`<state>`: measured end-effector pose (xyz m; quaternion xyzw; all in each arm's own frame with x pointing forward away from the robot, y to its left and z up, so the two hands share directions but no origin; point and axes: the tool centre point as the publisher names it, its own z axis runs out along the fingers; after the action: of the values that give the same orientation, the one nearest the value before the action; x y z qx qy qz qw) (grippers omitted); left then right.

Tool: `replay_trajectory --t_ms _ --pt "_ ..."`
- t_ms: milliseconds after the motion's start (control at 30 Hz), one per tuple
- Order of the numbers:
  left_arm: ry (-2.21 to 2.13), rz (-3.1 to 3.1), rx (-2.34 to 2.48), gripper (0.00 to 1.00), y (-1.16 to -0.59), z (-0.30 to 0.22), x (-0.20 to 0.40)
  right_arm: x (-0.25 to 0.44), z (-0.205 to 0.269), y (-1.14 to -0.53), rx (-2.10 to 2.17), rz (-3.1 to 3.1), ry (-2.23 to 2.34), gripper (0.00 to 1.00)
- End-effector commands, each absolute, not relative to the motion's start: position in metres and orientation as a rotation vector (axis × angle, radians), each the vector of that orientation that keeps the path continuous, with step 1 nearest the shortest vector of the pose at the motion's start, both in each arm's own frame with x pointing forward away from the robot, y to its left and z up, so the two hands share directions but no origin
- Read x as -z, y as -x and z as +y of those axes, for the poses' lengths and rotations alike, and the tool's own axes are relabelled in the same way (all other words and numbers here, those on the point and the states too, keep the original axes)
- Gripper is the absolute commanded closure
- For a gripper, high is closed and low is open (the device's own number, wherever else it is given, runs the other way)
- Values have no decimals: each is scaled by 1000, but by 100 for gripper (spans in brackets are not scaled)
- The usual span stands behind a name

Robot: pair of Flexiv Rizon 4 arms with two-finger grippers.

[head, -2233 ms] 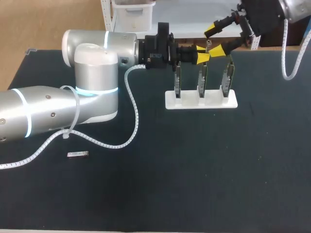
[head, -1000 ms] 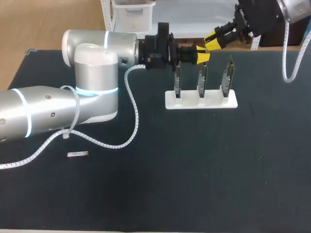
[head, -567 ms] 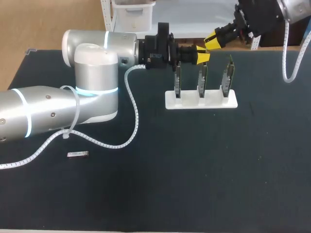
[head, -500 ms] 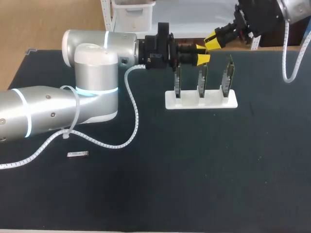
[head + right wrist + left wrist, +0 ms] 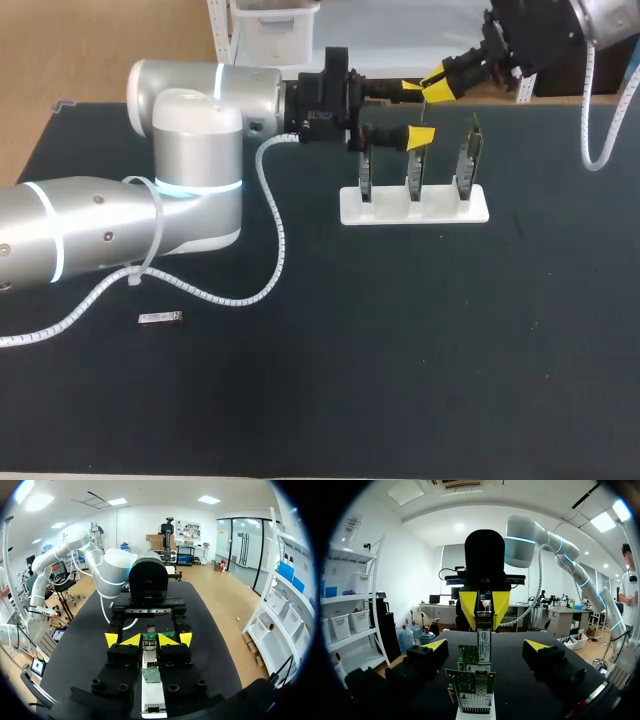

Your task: Pick up the optical module with the left hand, and insert it into the network port with the right hand.

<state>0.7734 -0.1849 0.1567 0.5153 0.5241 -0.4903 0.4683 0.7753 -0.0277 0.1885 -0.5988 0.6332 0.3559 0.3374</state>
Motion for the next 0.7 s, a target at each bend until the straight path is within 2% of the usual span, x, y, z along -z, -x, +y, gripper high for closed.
replay_trajectory --t_ms 33,700 --pt "-1273 1305 1186 0 -771 -183 -157 -189 -28 -775 -929 1650 1561 100" --pt "-1435 1478 980 0 -774 -169 -146 -187 -28 -778 -938 1648 1559 100"
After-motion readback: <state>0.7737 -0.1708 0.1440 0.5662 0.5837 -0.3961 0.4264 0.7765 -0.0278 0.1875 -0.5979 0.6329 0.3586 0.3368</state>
